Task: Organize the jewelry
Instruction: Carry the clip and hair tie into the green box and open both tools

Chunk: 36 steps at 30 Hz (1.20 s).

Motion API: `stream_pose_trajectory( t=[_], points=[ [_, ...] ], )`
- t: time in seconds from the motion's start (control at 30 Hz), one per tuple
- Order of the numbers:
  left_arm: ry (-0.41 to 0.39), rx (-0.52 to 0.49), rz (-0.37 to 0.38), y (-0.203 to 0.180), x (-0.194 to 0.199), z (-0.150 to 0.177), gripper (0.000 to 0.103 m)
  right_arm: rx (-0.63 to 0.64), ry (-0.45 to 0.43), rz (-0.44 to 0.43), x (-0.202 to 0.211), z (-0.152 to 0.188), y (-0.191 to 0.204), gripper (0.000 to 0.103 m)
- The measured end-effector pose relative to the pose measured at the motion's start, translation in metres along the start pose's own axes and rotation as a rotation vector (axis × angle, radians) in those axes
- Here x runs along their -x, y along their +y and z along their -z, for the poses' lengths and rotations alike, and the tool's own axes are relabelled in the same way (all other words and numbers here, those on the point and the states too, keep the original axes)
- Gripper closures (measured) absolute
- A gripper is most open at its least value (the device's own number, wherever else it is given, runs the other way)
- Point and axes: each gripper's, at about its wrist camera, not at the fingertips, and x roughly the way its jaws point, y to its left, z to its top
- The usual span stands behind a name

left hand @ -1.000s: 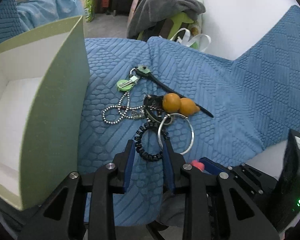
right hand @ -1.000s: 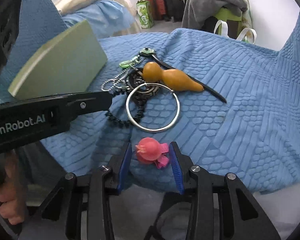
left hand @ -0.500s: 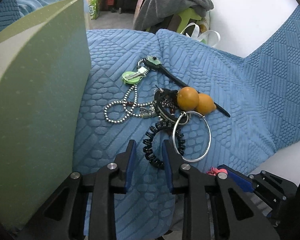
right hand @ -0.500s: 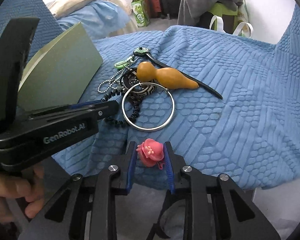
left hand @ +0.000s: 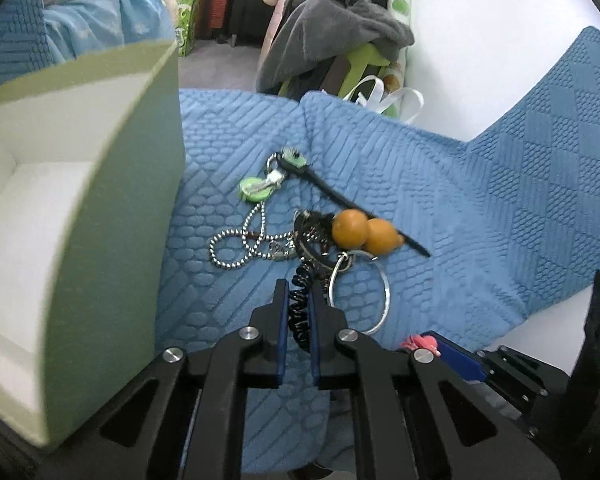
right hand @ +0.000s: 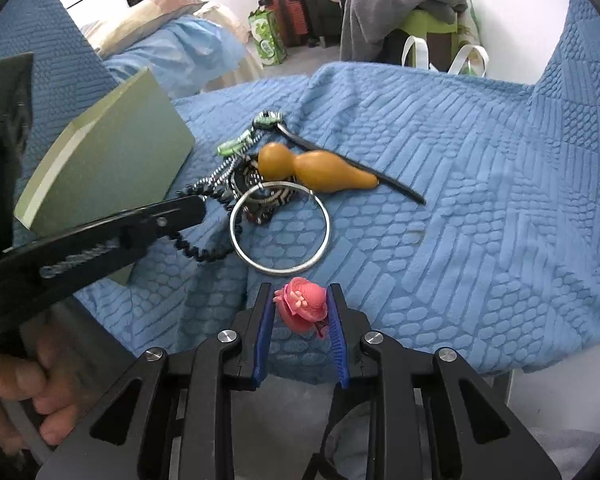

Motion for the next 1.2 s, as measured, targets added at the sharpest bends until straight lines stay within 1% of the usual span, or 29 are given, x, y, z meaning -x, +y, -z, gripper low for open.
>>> stream_pose_trajectory(
  t=[0.17,0.33,0.47,0.53,0.63,0.73,0.8,0.9,0.97,1.03,1.2],
  points=[
    [-0.019,-0.028,-0.001,-0.003,0.026,-0.007,0.094,0.006,-0.038,0.028,0.014,-0.003,0.007,0.08],
    [-0.004,-0.039,-0.004,0.0,0.046,-0.015,0.094,-0.022,-0.058,0.041,0.024,-0.011,0.007,0.08],
    [-0.014,-0.06,0.004,0.0,0.068,-0.021,0.094,-0.04,-0.094,0.038,0.044,-0.018,0.011,0.08],
    [-0.025,-0.066,0.019,0.0,0.082,-0.024,0.094,-0.037,-0.126,0.039,0.06,-0.024,0.016,0.08],
    [-0.072,-0.085,0.053,-0.005,0.109,-0.033,0.094,-0.046,-0.168,0.037,0.081,-0.033,0.021,0.08],
    [-0.126,-0.129,0.078,-0.011,0.14,-0.043,0.094,-0.036,-0.235,0.069,0.109,-0.045,0.03,0.08],
    [-0.128,-0.16,0.09,-0.014,0.155,-0.048,0.094,-0.04,-0.273,0.07,0.126,-0.053,0.037,0.08],
    [-0.164,-0.175,0.091,-0.013,0.178,-0.056,0.094,-0.03,-0.325,0.069,0.15,-0.065,0.048,0.08],
    [-0.179,-0.171,0.099,-0.008,0.188,-0.06,0.094,-0.02,-0.349,0.067,0.163,-0.072,0.058,0.08],
    [-0.204,-0.172,0.086,0.0,0.199,-0.064,0.094,-0.012,-0.369,0.048,0.173,-0.077,0.07,0.08],
    [-0.255,-0.156,0.079,0.024,0.217,-0.071,0.094,0.019,-0.399,0.017,0.185,-0.093,0.098,0.08]
  ],
)
